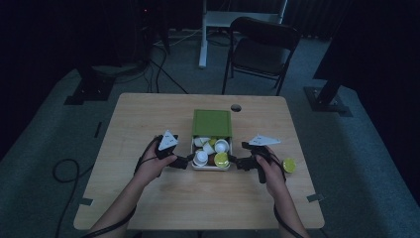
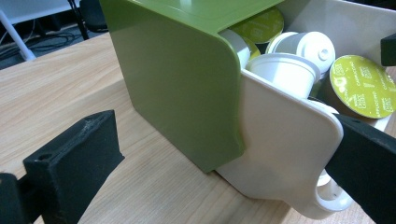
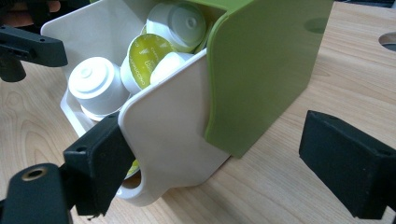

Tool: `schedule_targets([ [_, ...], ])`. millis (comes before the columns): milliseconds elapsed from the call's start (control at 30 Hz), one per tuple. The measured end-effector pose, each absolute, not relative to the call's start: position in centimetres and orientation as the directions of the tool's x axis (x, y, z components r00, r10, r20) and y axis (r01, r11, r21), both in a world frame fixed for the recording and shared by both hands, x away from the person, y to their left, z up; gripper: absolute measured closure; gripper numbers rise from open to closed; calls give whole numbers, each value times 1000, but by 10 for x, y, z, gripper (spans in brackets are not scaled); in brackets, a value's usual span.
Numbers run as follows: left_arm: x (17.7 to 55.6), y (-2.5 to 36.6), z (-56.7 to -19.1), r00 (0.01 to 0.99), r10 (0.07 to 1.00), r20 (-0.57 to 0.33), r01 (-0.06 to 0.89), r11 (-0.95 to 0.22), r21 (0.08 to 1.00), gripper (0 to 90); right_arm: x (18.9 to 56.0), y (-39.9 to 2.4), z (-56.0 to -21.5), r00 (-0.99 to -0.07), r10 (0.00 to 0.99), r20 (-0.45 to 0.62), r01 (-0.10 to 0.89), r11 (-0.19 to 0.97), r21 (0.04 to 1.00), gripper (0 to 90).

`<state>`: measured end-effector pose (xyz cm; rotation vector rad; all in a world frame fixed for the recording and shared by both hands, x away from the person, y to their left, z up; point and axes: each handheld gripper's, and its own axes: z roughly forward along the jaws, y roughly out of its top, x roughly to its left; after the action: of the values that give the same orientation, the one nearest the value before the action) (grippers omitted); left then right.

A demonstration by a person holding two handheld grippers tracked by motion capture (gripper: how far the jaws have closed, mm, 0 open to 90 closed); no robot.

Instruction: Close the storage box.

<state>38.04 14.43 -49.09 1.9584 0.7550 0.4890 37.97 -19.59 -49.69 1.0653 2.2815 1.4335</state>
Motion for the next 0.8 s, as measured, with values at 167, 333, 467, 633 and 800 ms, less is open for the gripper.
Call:
schedule_targets([
  [167,382,144,-491,729,683,27,305,-361,881,1,381,-196,-497,-702,692,169,454,251,855,111],
  [333,385,144,-491,727,686,25,308,-359,881,1,384,-196,-497,-698,695,174,458,246,855,111],
  [467,387,144,-490,726,687,30,307,-363,880,1,386,-196,-497,-696,696,176,460,245,853,111],
  [633,389,143,-491,725,688,29,307,-361,880,1,389,-196,-497,-692,700,176,462,243,853,111],
  [800,392,143,-490,722,691,30,307,-360,881,1,392,-196,-496,-690,702,176,467,247,849,111],
])
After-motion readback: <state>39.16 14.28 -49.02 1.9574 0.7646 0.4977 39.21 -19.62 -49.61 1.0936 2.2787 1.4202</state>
